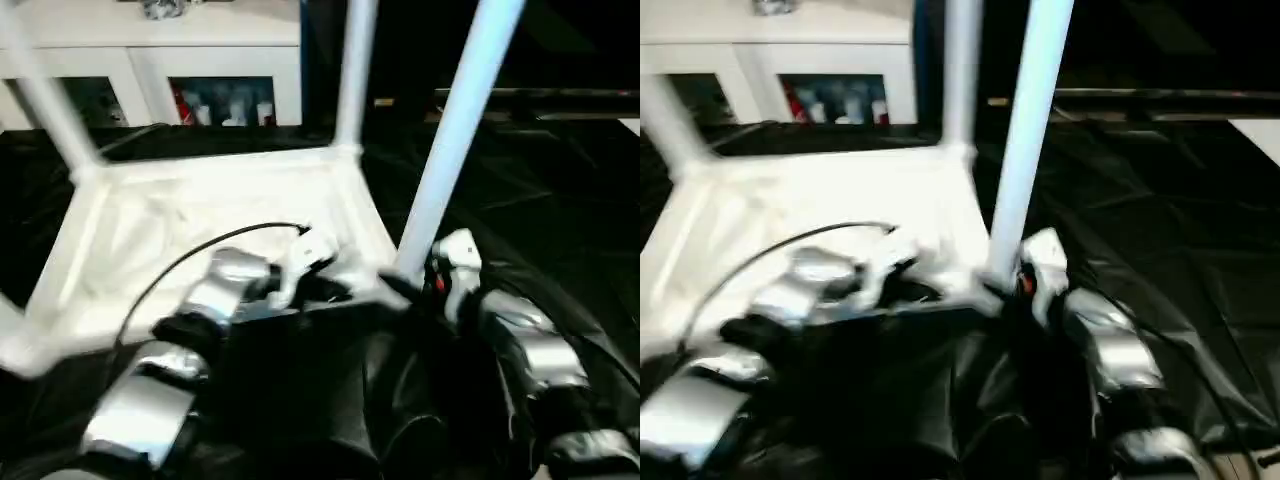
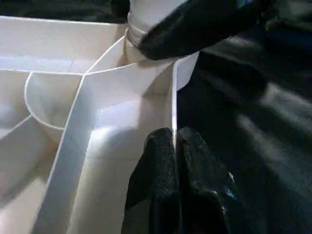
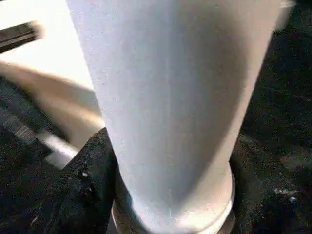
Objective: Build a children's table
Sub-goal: Rotate leg to tighten
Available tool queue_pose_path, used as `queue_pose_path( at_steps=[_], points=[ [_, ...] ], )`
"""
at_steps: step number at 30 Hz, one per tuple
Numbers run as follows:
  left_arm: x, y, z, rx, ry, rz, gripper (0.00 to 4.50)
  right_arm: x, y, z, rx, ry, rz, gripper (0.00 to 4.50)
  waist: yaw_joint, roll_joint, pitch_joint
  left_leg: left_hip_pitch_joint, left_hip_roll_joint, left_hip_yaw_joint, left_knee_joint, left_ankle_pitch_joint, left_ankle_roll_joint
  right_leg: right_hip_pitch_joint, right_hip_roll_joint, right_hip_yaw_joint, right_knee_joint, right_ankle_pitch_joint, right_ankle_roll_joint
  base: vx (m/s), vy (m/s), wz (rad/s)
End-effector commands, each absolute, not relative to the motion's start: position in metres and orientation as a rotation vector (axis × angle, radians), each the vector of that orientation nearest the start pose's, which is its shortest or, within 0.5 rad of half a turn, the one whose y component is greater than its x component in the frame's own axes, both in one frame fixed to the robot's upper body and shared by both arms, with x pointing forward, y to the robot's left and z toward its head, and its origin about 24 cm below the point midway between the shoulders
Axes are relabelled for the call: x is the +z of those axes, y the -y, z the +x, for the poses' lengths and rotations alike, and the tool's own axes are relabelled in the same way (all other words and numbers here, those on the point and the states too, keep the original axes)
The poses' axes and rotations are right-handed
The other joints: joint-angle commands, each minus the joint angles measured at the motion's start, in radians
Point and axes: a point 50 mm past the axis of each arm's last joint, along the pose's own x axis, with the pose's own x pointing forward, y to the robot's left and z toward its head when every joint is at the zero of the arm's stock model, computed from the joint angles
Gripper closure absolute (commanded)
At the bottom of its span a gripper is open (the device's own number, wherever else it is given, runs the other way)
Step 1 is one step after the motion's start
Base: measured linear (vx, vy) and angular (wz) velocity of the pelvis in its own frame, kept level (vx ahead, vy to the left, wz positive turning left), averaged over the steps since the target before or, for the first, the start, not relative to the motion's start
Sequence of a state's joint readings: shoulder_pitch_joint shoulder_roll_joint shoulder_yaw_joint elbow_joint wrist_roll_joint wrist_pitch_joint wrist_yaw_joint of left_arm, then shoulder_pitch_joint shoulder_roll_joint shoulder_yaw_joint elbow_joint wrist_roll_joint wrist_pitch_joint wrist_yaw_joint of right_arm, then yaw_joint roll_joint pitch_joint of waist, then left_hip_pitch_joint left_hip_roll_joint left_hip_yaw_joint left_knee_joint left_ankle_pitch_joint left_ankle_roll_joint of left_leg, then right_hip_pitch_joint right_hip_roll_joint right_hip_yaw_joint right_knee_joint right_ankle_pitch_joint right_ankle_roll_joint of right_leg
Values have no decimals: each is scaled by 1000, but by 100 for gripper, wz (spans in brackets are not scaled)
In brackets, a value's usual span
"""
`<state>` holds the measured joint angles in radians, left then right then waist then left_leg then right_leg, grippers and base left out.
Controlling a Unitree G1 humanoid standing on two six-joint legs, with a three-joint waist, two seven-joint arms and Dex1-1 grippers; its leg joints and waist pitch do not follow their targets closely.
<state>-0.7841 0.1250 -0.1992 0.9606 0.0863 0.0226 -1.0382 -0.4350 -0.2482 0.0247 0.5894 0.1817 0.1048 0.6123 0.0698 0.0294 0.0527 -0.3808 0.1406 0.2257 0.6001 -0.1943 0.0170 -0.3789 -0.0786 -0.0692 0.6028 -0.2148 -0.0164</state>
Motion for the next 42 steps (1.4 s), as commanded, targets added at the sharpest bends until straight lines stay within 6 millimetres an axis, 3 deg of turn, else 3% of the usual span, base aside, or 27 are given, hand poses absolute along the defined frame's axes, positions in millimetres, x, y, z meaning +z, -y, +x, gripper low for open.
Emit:
queue_pose_path(
  at_steps=[1, 2, 3, 4, 6, 9, 10, 11, 16, 18, 21, 24, 28, 29, 32, 37, 42],
  points=[
    [54, -41, 343, -1225, -337, 210, 450, -5, 159, 318, 405, -447, 22, 181, -12, -9, -46, 41, 111, -77, -92, -369, -57, 7, -117, 65, -104, -417, -187, 0, 0, 0],
    [54, -36, 343, -1212, -337, 203, 450, -5, 155, 320, 381, -447, 42, 181, -14, -11, -47, 43, 111, -76, -92, -371, -61, 7, -117, 64, -105, -405, -190, 0, 0, 0],
    [55, -33, 344, -1193, -329, 207, 450, -5, 150, 322, 373, -445, 52, 181, -16, -3, -48, 39, 110, -77, -93, -372, -61, 9, -117, 65, -103, -379, -196, 0, 0, 0],
    [56, -32, 345, -1180, -326, 205, 450, -4, 147, 323, 375, -444, 58, 181, -16, -6, -48, 40, 112, -77, -95, -372, -62, 10, -116, 64, -104, -363, -196, 0, 0, 0],
    [59, -26, 348, -1161, -312, 204, 450, -1, 131, 326, 403, -425, 60, 181, -17, -7, -50, 35, 109, -70, -96, -341, -42, 15, -114, 65, -100, -285, -204, 0, 0, 0],
    [60, -25, 348, -1166, -307, 210, 450, 2, 124, 326, 442, -396, 40, 181, -13, -9, -51, 30, 108, -69, -90, -303, -10, 21, -121, 67, -101, -276, -207, 0, 0, 0],
    [62, -27, 349, -1179, -299, 213, 450, 7, 120, 327, 494, -346, 32, 125, -12, -10, -51, 30, 108, -69, -90, -299, -5, 22, -121, 66, -101, -278, -206, 0, 0, 0],
    [63, -30, 348, -1208, -292, 218, 450, 12, 118, 326, 545, -310, 45, 125, -12, -14, -51, 28, 108, -68, -88, -292, 4, 22, -122, 66, -103, -287, -204, 0, 0, 0],
    [62, -35, 347, -1235, -293, 221, 450, 17, 120, 325, 592, -283, 46, 67, -9, -12, -54, 26, 110, -66, -88, -254, 30, 25, -117, 64, -95, -236, -218, 0, 0, 0],
    [60, -47, 344, -1308, -303, 228, 450, 26, 130, 317, 768, -247, 4, 67, -4, -14, -53, 25, 110, -64, -86, -247, 47, 27, -116, 64, -96, -234, -218, 0, 0, 0],
    [59, -54, 341, -1361, -315, 235, 450, 29, 137, 309, 877, -244, -25, 67, 7, -16, -57, 15, 113, -62, -82, -196, 80, 35, -115, 60, -85, -190, -225, 0, 0, 0],
    [58, -70, 334, -1482, -339, 245, 450, 36, 152, 296, 1048, -258, -57, 67, 19, -12, -59, 16, 118, -59, -78, -165, 105, 31, -114, 58, -77, -143, -243, 0, 0, 0],
    [58, -83, 329, -1563, -372, 236, 450, 41, 163, 287, 1152, -285, -91, 67, 29, -11, -62, 21, 121, -58, -77, -149, 108, 27, -113, 57, -69, -95, -265, 0, 0, 0],
    [58, -88, 328, -1581, -386, 238, 450, 42, 166, 285, 1176, -297, -103, 67, 31, -16, -64, 19, 121, -56, -75, -134, 111, 29, -112, 57, -64, -68, -267, 0, 0, 0],
    [58, -94, 326, -1606, -407, 241, 450, 43, 171, 283, 1211, -320, -118, 67, 34, -14, -61, 20, 120, -56, -77, -153, 103, 27, -115, 57, -68, -99, -269, 0, 0, 0],
    [58, -101, 325, -1619, -420, 238, 450, 43, 172, 281, 1251, -346, -123, 118, 36, -16, -59, 22, 120, -57, -79, -167, 76, 25, -115, 58, -73, -153, -255, 0, 0, 0],
    [59, -100, 325, -1621, -416, 235, 450, 44, 171, 280, 1260, -347, -115, 157, 39, -17, -63, 21, 119, -56, -75, -135, 84, 28, -115, 57, -66, -105, -261, 0, 0, 0]
  ],
)
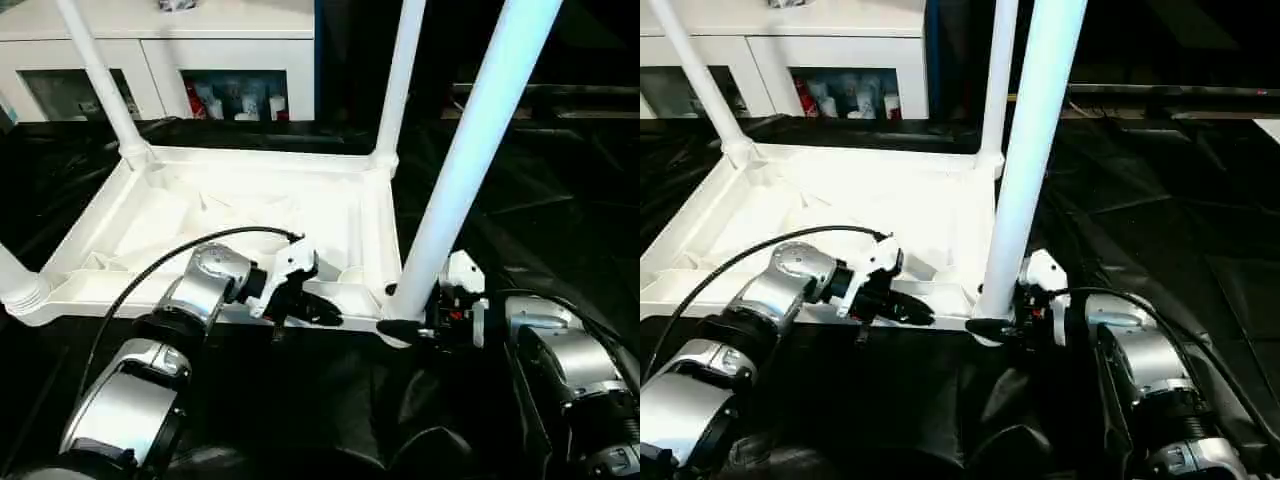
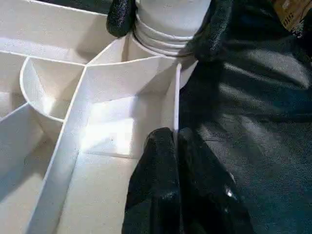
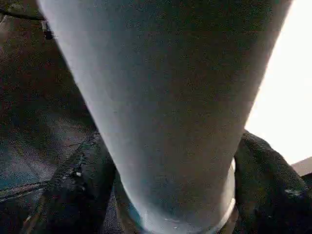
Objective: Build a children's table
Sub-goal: Rotate leg to tighten
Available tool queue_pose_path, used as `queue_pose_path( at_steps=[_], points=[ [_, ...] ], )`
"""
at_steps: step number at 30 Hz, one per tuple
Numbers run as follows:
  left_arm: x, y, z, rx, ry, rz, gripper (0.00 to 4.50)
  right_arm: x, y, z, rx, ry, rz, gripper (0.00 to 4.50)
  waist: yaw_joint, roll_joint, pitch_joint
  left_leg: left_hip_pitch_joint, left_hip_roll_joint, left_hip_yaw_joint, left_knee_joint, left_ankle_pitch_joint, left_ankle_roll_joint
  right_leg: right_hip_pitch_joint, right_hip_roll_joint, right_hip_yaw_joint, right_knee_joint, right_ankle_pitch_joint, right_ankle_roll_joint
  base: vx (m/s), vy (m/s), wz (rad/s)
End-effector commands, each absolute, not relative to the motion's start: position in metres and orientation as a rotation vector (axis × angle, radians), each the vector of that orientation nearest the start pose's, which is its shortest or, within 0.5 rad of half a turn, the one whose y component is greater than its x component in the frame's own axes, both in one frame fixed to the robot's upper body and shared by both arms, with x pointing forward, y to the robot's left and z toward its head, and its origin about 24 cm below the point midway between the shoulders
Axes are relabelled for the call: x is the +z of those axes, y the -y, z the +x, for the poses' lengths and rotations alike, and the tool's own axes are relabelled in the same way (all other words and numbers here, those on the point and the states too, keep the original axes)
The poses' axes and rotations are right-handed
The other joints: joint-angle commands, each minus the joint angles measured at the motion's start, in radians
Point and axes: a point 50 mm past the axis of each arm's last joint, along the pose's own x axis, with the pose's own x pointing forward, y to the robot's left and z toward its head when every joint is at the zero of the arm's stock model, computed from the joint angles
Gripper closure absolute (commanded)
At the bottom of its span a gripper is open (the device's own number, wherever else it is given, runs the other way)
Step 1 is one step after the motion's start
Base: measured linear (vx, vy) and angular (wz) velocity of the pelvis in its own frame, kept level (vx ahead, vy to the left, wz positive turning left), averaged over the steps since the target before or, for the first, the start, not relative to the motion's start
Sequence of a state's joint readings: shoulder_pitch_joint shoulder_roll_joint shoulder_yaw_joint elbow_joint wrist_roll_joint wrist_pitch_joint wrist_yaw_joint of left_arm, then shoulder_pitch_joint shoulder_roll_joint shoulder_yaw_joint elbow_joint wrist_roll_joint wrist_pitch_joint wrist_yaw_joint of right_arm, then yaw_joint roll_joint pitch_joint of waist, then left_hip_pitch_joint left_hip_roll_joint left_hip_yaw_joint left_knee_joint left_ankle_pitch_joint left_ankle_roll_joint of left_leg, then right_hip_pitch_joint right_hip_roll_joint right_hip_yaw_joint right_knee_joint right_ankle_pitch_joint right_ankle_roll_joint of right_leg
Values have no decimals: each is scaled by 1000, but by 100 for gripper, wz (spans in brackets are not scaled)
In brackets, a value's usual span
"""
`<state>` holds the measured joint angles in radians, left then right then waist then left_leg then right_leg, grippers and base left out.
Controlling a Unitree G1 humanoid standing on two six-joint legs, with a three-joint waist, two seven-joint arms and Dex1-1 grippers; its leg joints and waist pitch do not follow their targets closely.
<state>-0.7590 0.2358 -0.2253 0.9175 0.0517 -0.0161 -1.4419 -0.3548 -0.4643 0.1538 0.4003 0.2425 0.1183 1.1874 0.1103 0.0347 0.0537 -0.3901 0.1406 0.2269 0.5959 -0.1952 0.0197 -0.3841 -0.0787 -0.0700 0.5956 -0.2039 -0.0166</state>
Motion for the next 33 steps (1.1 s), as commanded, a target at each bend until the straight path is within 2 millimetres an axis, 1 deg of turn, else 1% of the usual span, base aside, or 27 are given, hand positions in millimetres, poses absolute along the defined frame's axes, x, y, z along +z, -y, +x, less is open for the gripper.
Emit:
queue_pose_path(
  at_steps=[1, 4, 6, 7, 9, 10, 11, 12, 13, 14, 15, 16, 17, 18, 19, 20, 21, 22, 23, 25, 26, 27, 29, 30, 31, 32, 33],
  points=[
    [59, -99, 325, -1624, -414, 233, 450, 44, 171, 279, 1267, -351, -112, 168, -1, -22, -65, 30, 119, -57, -70, -124, 87, 33, -114, 58, -56, -99, -262, 0, 0, 0],
    [60, -96, 327, -1585, -392, 243, 450, 39, 170, 278, 1241, -367, -94, 177, 0, -21, -65, 30, 118, -57, -69, -125, 91, 33, -115, 57, -57, -98, -264, 0, 0, 0],
    [58, -92, 331, -1517, -377, 260, 450, 31, 171, 281, 1152, -392, -96, 177, -1, -22, -63, 29, 117, -58, -70, -137, 84, 33, -114, 57, -60, -119, -262, 0, 0, 0],
    [58, -91, 331, -1515, -376, 260, 450, 31, 171, 281, 1149, -393, -96, 178, -2, -22, -63, 29, 117, -58, -70, -141, 80, 33, -115, 57, -62, -130, -259, 0, 0, 0],
    [56, -84, 338, -1400, -364, 271, 450, 18, 171, 289, 971, -417, -113, 178, -7, -21, -59, 33, 117, -60, -74, -181, 51, 30, -117, 59, -70, -190, -251, 0, 0, 0],
    [56, -84, 338, -1400, -364, 271, 450, 18, 171, 289, 971, -417, -113, 179, -10, -21, -56, 34, 115, -60, -76, -199, 42, 26, -116, 59, -74, -220, -247, 0, 0, 0],
    [57, -76, 343, -1333, -350, 255, 450, 10, 169, 295, 839, -431, -94, 179, -15, -22, -55, 36, 114, -64, -78, -227, 19, 29, -119, 60, -78, -269, -237, 0, 0, 0],
    [57, -64, 347, -1264, -335, 241, 450, 2, 165, 302, 697, -441, -67, 179, -25, -20, -55, 40, 114, -67, -81, -251, -4, 24, -118, 60, -82, -296, -233, 0, 0, 0],
    [57, -64, 347, -1262, -335, 241, 450, 2, 165, 302, 693, -442, -66, 180, -34, -19, -55, 42, 113, -70, -84, -278, -24, 24, -118, 60, -86, -322, -227, 0, 0, 0],
    [57, -58, 348, -1232, -330, 237, 450, -1, 161, 305, 632, -446, -55, 180, -36, -19, -54, 39, 112, -71, -84, -281, -27, 25, -119, 61, -86, -328, -225, 0, 0, 0],
    [57, -57, 348, -1229, -329, 236, 450, -1, 161, 306, 623, -446, -54, 180, -37, -21, -54, 40, 110, -70, -84, -284, -26, 26, -119, 61, -91, -340, -212, 0, 0, 0],
    [57, -43, 349, -1181, -326, 216, 450, -4, 152, 315, 477, -443, -18, 180, -35, -10, -54, 42, 111, -71, -83, -284, -27, 25, -121, 63, -92, -335, -210, 0, 0, 0],
    [56, -37, 349, -1163, -326, 209, 450, -4, 149, 318, 422, -441, 1, 180, -44, -10, -51, 45, 109, -69, -85, -311, -33, 16, -116, 64, -97, -341, -211, 0, 0, 0],
    [56, -31, 348, -1153, -325, 199, 450, -3, 143, 321, 393, -436, 22, 180, -48, -13, -51, 45, 108, -72, -86, -318, -40, 19, -115, 62, -95, -353, -208, 0, 0, 0],
    [57, -27, 347, -1151, -321, 198, 450, -2, 136, 322, 386, -429, 28, 180, -51, -8, -53, 47, 108, -72, -86, -324, -43, 18, -116, 64, -98, -352, -201, 0, 0, 0],
    [57, -27, 347, -1151, -321, 198, 450, -2, 136, 322, 386, -429, 28, 180, -52, -9, -53, 47, 108, -71, -86, -327, -42, 18, -115, 64, -98, -347, -201, 0, 0, 0],
    [57, -24, 347, -1150, -316, 198, 450, -1, 130, 324, 390, -421, 24, 180, -52, -9, -55, 44, 108, -70, -86, -317, -32, 22, -115, 64, -97, -324, -201, 0, 0, 0],
    [57, -23, 347, -1150, -316, 197, 450, 0, 128, 324, 397, -413, 18, 180, -52, -10, -55, 44, 107, -69, -86, -312, -26, 22, -115, 65, -96, -313, -201, 0, 0, 0],
    [58, -22, 348, -1149, -310, 201, 450, 4, 121, 326, 430, -372, -22, 180, -53, -10, -56, 40, 106, -68, -85, -302, -16, 23, -115, 65, -94, -298, -201, 0, 0, 0],
    [59, -23, 348, -1150, -306, 203, 450, 7, 117, 326, 472, -330, -60, 180, -51, -10, -56, 39, 106, -67, -83, -289, -5, 25, -117, 65, -94, -285, -206, 0, 0, 0],
    [59, -25, 348, -1169, -305, 204, 450, 11, 116, 324, 524, -298, -24, 124, -51, -11, -56, 39, 106, -67, -83, -286, 0, 26, -117, 65, -93, -284, -207, 0, 0, 0],
    [58, -26, 347, -1182, -310, 206, 450, 13, 116, 324, 556, -283, 11, 110, -49, -12, -57, 37, 107, -67, -82, -274, 12, 29, -119, 65, -92, -280, -207, 0, 0, 0],
    [58, -27, 347, -1194, -308, 212, 450, 15, 116, 324, 572, -276, 17, 108, -48, -12, -57, 36, 108, -66, -81, -262, 21, 29, -117, 64, -91, -269, -209, 0, 0, 0],
    [58, -31, 347, -1198, -305, 213, 450, 19, 120, 324, 605, -256, -23, 96, -48, -11, -58, 32, 109, -67, -81, -242, 35, 33, -116, 63, -87, -243, -217, 0, 0, 0],
    [58, -32, 348, -1196, -305, 212, 450, 20, 121, 324, 616, -250, -38, 96, -46, -14, -60, 36, 109, -63, -79, -233, 41, 30, -115, 63, -85, -223, -224, 0, 0, 0],
    [59, -33, 348, -1208, -302, 212, 450, 22, 124, 323, 657, -247, -41, 96, -46, -14, -59, 36, 109, -62, -78, -228, 45, 30, -115, 64, -84, -215, -228, 0, 0, 0],
    [59, -35, 347, -1230, -301, 210, 450, 23, 127, 322, 694, -244, -42, 96, -45, -16, -58, 33, 107, -62, -76, -226, 54, 34, -116, 63, -85, -218, -231, 0, 0, 0]
  ],
)
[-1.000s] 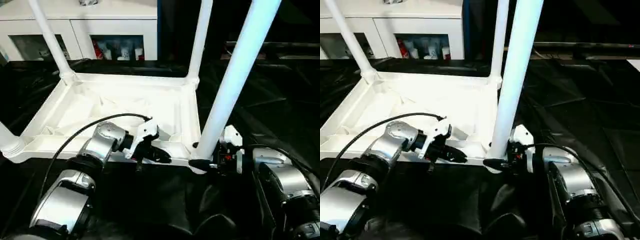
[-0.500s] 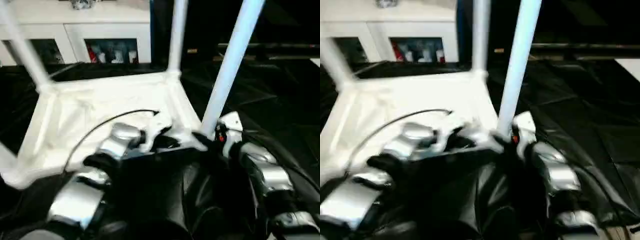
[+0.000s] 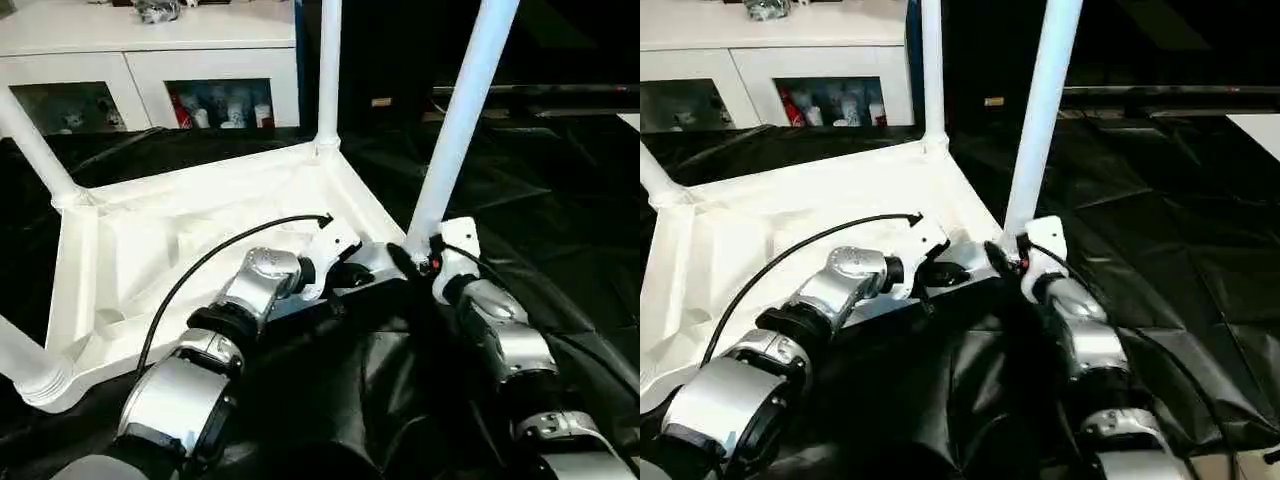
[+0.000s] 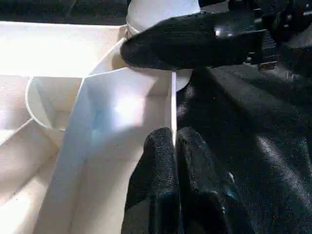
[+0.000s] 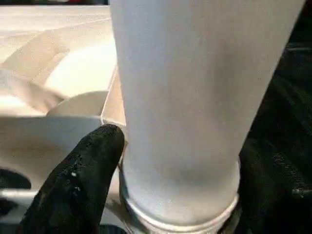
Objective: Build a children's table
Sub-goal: Rotate leg to tighten
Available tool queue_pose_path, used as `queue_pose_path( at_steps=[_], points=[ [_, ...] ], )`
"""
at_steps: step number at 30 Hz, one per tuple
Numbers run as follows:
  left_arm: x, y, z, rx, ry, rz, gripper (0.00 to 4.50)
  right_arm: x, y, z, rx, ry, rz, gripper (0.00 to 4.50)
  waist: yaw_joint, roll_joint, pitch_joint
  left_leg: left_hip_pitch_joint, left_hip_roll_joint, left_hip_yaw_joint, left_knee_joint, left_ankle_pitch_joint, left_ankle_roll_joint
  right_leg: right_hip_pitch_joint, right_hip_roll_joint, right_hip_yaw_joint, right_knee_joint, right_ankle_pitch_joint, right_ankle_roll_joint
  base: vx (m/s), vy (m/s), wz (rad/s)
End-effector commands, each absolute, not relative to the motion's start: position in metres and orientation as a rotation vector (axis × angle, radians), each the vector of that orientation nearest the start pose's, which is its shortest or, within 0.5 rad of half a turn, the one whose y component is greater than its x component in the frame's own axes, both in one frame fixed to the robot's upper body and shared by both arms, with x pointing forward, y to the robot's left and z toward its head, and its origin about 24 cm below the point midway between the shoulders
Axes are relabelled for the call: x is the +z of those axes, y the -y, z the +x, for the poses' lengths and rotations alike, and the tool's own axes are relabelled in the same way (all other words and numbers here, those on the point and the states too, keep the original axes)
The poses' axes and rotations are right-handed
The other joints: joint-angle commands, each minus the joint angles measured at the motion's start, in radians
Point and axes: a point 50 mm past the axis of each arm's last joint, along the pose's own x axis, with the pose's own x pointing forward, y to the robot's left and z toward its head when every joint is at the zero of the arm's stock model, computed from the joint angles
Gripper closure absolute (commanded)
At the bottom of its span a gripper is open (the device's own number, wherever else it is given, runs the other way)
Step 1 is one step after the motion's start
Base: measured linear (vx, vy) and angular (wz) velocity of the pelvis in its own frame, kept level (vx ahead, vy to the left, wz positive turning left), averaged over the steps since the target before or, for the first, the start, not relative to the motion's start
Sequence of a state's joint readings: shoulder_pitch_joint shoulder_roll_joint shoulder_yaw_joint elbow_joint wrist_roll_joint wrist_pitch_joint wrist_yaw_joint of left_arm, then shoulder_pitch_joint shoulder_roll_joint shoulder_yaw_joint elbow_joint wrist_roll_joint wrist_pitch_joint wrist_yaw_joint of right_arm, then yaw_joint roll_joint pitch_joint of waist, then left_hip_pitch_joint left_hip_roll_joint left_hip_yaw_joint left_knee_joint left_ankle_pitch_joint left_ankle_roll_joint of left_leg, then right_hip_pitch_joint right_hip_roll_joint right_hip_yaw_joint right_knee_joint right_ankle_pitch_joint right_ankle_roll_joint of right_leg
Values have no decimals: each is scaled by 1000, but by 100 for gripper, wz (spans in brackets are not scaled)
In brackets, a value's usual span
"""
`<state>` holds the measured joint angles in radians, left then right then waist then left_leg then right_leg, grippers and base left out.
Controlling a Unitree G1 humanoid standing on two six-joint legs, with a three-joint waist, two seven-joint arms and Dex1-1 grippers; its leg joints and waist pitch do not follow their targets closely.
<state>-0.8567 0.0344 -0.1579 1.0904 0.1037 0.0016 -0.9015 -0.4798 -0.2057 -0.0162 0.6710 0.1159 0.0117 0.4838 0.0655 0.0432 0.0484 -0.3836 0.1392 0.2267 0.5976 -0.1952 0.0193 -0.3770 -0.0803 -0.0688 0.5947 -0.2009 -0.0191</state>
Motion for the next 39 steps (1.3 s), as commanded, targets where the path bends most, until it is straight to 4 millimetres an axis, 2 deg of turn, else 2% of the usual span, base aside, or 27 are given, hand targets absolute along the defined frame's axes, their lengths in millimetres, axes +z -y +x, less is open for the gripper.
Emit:
queue_pose_path(
  at_steps=[1, 2, 3, 4, 6, 8, 9, 10, 14, 15, 16, 17, 19, 21, 23, 24, 28, 30, 32, 34, 35, 36, 37, 39],
  points=[
    [60, -39, 346, -1264, -297, 212, 450, 25, 131, 319, 745, -243, -47, 96, 4, -26, -54, 22, 108, -62, -76, -212, 68, 32, -116, 60, -83, -220, -226, 0, 0, 0],
    [60, -42, 345, -1293, -294, 212, 450, 27, 136, 317, 785, -245, -51, 96, 4, -26, -54, 22, 108, -62, -76, -212, 68, 32, -116, 60, -83, -220, -226, 0, 0, 0],
    [61, -50, 342, -1371, -299, 214, 450, 32, 147, 313, 865, -249, -39, 96, 8, -28, -55, 17, 110, -60, -75, -177, 91, 34, -112, 57, -77, -196, -224, 0, 0, 0],
    [61, -50, 342, -1371, -299, 214, 450, 32, 147, 313, 865, -249, -39, 96, 14, -29, -57, 15, 113, -59, -72, -160, 110, 35, -111, 55, -72, -175, -227, 0, 0, 0],
    [62, -58, 339, -1443, -305, 223, 450, 36, 156, 306, 959, -253, -49, 96, 17, -29, -57, 13, 114, -59, -70, -153, 124, 33, -112, 54, -70, -167, -235, 0, 0, 0],
    [62, -61, 338, -1459, -309, 219, 450, 37, 158, 304, 986, -258, -50, 96, 21, -27, -58, 17, 115, -57, -69, -151, 123, 28, -111, 54, -69, -166, -241, 0, 0, 0],
    [62, -70, 335, -1510, -327, 213, 450, 40, 167, 297, 1064, -281, -63, 96, 24, -27, -57, 18, 117, -57, -71, -148, 119, 26, -111, 54, -69, -170, -243, 0, 0, 0],
    [62, -73, 334, -1534, -339, 209, 450, 42, 171, 295, 1090, -295, -66, 96, 35, -29, -59, 23, 120, -56, -69, -140, 119, 25, -112, 56, -66, -153, -245, 0, 0, 0],
    [61, -86, 331, -1580, -379, 221, 450, 45, 180, 291, 1144, -325, -81, 96, 39, -26, -59, 21, 121, -56, -70, -138, 119, 22, -111, 55, -61, -133, -253, 0, 0, 0],
    [59, -93, 330, -1586, -396, 232, 450, 46, 184, 289, 1171, -347, -88, 96, 43, -22, -59, 23, 122, -57, -72, -145, 104, 21, -112, 55, -62, -137, -255, 0, 0, 0],
    [59, -95, 329, -1588, -401, 235, 450, 46, 185, 288, 1176, -354, -93, 96, 44, -23, -59, 23, 122, -58, -73, -151, 96, 23, -112, 55, -61, -138, -255, 0, 0, 0],
    [59, -97, 329, -1590, -403, 237, 450, 46, 186, 288, 1179, -359, -97, 112, 44, -23, -59, 23, 122, -58, -74, -153, 92, 23, -113, 55, -61, -139, -255, 0, 0, 0],
    [58, -99, 329, -1583, -404, 237, 450, 45, 186, 289, 1166, -357, -89, 112, 44, -23, -58, 23, 120, -57, -74, -164, 79, 23, -114, 56, -62, -145, -257, 0, 0, 0],
    [58, -100, 328, -1585, -403, 233, 450, 45, 185, 289, 1162, -353, -81, 140, 44, -22, -58, 23, 120, -58, -74, -166, 74, 24, -115, 56, -63, -150, -256, 0, 0, 0],
    [58, -100, 327, -1589, -404, 229, 450, 45, 184, 288, 1166, -352, -75, 151, 44, -23, -60, 22, 120, -58, -73, -159, 73, 25, -115, 56, -62, -143, -256, 0, 0, 0],
    [58, -100, 326, -1594, -404, 226, 450, 45, 182, 287, 1175, -353, -66, 151, 45, -18, -60, 23, 120, -59, -73, -156, 73, 25, -115, 56, -61, -138, -257, 0, 0, 0],
    [56, -98, 325, -1578, -393, 223, 450, 38, 175, 282, 1179, -361, -38, 174, 44, -18, -61, 22, 120, -59, -73, -152, 80, 25, -113, 55, -59, -106, -260, 0, 0, 0],
    [56, -96, 327, -1547, -384, 226, 450, 34, 174, 283, 1135, -358, -42, 175, 43, -18, -60, 23, 120, -59, -74, -161, 75, 25, -114, 55, -61, -122, -260, 0, 0, 0],
    [55, -91, 333, -1460, -374, 236, 450, 26, 175, 291, 996, -365, -72, 176, 39, -16, -56, 26, 121, -60, -78, -201, 46, 20, -113, 56, -68, -181, -253, 0, 0, 0],
    [55, -83, 340, -1359, -367, 236, 450, 15, 176, 300, 811, -394, -62, 177, 30, -20, -54, 28, 118, -63, -82, -238, 13, 18, -116, 57, -72, -232, -248, 0, 0, 0],
    [55, -79, 342, -1321, -363, 233, 450, 12, 176, 304, 725, -403, -41, 177, 20, -19, -51, 29, 117, -68, -86, -263, -8, 18, -116, 57, -76, -265, -245, 0, 0, 0],
    [55, -74, 345, -1280, -358, 233, 450, 9, 175, 309, 639, -406, -14, 178, 12, -14, -50, 33, 115, -70, -87, -289, -28, 16, -116, 58, -80, -299, -238, 0, 0, 0],
    [55, -74, 345, -1280, -358, 233, 450, 9, 175, 309, 639, -406, -14, 178, 8, -17, -50, 33, 114, -71, -87, -299, -34, 18, -117, 59, -85, -316, -228, 0, 0, 0],
    [55, -63, 347, -1227, -352, 231, 450, 5, 172, 316, 478, -409, 34, 178, 5, -18, -50, 33, 111, -69, -86, -295, -26, 16, -117, 62, -89, -308, -221, 0, 0, 0]
  ],
)
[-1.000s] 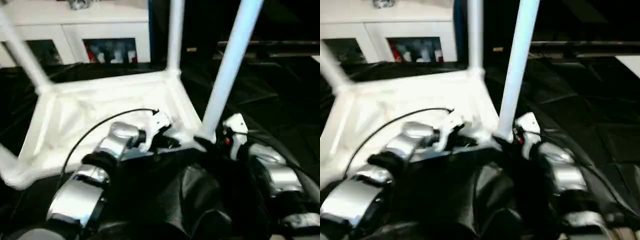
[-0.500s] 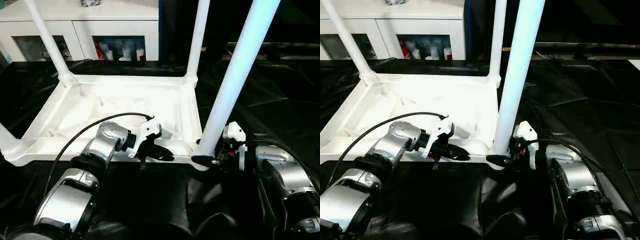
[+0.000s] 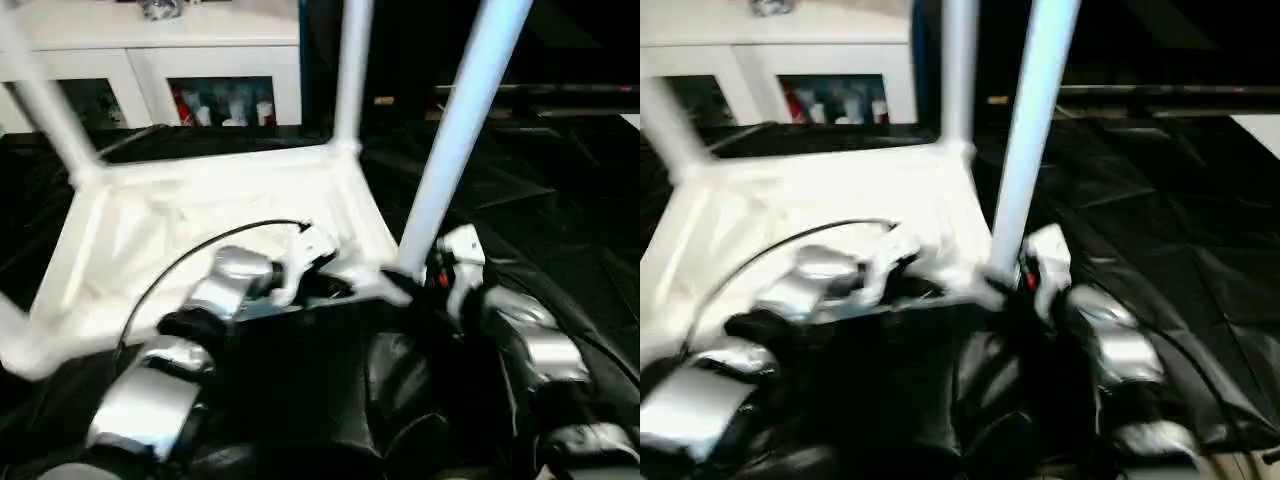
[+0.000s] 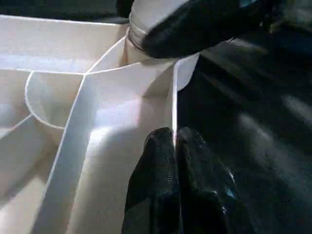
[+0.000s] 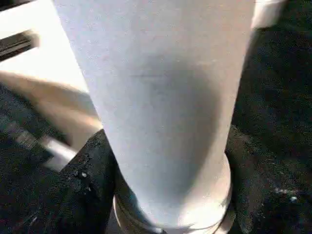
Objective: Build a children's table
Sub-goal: Rotate leg to tighten
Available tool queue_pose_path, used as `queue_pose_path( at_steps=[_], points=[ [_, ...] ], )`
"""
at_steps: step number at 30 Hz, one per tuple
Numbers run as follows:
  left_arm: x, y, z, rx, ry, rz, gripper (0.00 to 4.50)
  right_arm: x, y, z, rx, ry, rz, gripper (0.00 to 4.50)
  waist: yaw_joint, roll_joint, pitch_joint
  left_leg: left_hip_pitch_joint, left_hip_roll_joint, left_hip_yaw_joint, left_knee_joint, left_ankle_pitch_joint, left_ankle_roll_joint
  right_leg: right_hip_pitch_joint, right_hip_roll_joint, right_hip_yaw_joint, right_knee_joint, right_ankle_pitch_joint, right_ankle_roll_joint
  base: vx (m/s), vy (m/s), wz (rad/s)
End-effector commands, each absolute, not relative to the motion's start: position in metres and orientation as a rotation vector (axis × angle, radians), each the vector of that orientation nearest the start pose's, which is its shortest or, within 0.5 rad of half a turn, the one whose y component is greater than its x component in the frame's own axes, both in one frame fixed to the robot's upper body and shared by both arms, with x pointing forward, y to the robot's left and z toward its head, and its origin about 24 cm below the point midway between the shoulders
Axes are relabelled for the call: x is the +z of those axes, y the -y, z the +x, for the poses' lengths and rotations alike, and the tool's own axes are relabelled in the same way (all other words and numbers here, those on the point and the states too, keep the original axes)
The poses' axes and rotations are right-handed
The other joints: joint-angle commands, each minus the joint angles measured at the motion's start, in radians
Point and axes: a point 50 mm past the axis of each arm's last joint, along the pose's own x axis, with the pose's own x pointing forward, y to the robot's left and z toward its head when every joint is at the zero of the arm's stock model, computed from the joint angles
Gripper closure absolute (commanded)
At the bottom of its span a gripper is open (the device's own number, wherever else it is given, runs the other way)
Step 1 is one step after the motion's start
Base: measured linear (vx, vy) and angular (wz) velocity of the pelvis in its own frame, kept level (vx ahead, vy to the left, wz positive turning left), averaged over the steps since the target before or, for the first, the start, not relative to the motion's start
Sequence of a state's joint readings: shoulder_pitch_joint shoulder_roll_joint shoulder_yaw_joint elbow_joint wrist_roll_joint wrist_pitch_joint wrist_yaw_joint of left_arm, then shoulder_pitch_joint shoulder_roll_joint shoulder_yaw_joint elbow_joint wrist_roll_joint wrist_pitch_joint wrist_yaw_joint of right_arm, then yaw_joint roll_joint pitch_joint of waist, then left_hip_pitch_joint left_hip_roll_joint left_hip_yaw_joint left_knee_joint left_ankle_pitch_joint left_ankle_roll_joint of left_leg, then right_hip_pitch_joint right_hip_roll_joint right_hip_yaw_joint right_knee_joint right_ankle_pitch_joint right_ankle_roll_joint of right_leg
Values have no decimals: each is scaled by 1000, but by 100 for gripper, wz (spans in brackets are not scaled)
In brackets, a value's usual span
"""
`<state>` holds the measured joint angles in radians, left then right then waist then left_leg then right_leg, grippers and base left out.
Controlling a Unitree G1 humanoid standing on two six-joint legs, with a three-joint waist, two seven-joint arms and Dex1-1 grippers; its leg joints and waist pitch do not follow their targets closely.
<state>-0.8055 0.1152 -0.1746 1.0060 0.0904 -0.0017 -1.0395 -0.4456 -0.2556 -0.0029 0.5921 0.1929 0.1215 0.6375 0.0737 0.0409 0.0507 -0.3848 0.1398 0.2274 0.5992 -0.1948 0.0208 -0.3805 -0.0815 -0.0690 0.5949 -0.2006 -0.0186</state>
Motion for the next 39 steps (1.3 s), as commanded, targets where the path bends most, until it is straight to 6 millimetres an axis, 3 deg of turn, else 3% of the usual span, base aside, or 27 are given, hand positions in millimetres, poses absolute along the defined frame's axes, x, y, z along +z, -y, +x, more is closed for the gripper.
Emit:
queue_pose_path(
  at_steps=[1, 2, 5, 8, 11, 14, 15, 16, 19, 24, 32, 33, 36, 39],
  points=[
    [55, -56, 349, -1198, -346, 229, 450, 2, 168, 320, 406, -411, 57, 178, -4, -11, -53, 34, 111, -69, -86, -289, -26, 20, -118, 64, -89, -302, -221, 0, 0, 0],
    [55, -49, 349, -1181, -345, 218, 450, 0, 162, 322, 357, -414, 79, 178, -8, -6, -52, 37, 109, -70, -88, -299, -31, 15, -115, 63, -90, -307, -221, 0, 0, 0],
    [57, -34, 349, -1153, -330, 212, 450, -2, 139, 326, 340, -406, 84, 178, -17, -6, -55, 35, 110, -69, -91, -295, -36, 19, -109, 61, -86, -258, -224, 0, 0, 0],
    [59, -27, 349, -1164, -320, 213, 450, 2, 118, 327, 424, -371, 44, 178, -16, -9, -57, 31, 108, -67, -89, -279, -14, 24, -112, 61, -82, -208, -232, 0, 0, 0],
    [60, -29, 348, -1187, -316, 215, 450, 7, 112, 325, 518, -331, 97, 108, -13, -14, -55, 28, 107, -65, -85, -259, 16, 28, -116, 63, -83, -207, -234, 0, 0, 0],
    [59, -32, 348, -1206, -313, 225, 450, 10, 114, 324, 543, -321, 122, 86, -13, -15, -57, 27, 111, -66, -86, -239, 32, 29, -113, 61, -80, -200, -234, 0, 0, 0],
    [58, -39, 346, -1245, -312, 231, 450, 14, 119, 323, 618, -302, 76, 73, -12, -21, -58, 27, 110, -64, -85, -232, 39, 30, -112, 61, -79, -194, -236, 0, 0, 0],
    [58, -39, 346, -1245, -312, 231, 450, 14, 119, 323, 618, -302, 76, 64, -9, -18, -58, 23, 109, -64, -82, -216, 48, 33, -115, 60, -76, -181, -239, 0, 0, 0],
    [57, -51, 344, -1305, -317, 241, 450, 19, 129, 317, 752, -288, 17, 64, -6, -24, -56, 22, 110, -61, -81, -204, 65, 33, -112, 58, -75, -173, -241, 0, 0, 0],
    [58, -69, 338, -1412, -334, 255, 450, 31, 146, 303, 958, -271, -2, 64, 12, -23, -57, 19, 118, -60, -79, -176, 93, 33, -111, 56, -68, -172, -240, 0, 0, 0],
    [58, -96, 327, -1597, -419, 244, 450, 36, 175, 282, 1217, -370, -113, 64, 28, -23, -58, 24, 120, -58, -78, -171, 86, 27, -113, 57, -64, -151, -257, 0, 0, 0],
    [58, -98, 326, -1605, -425, 242, 450, 35, 176, 281, 1228, -382, -121, 64, 30, -20, -57, 24, 120, -59, -78, -180, 78, 27, -115, 57, -65, -160, -260, 0, 0, 0],
    [59, -101, 326, -1615, -431, 233, 450, 35, 177, 280, 1242, -395, -122, 64, 29, -22, -57, 25, 121, -60, -82, -194, 61, 27, -113, 57, -65, -168, -261, 0, 0, 0],
    [60, -103, 326, -1614, -425, 234, 450, 37, 174, 281, 1235, -379, -89, 97, 30, -23, -58, 25, 120, -59, -80, -186, 57, 28, -114, 58, -64, -155, -265, 0, 0, 0]
  ],
)
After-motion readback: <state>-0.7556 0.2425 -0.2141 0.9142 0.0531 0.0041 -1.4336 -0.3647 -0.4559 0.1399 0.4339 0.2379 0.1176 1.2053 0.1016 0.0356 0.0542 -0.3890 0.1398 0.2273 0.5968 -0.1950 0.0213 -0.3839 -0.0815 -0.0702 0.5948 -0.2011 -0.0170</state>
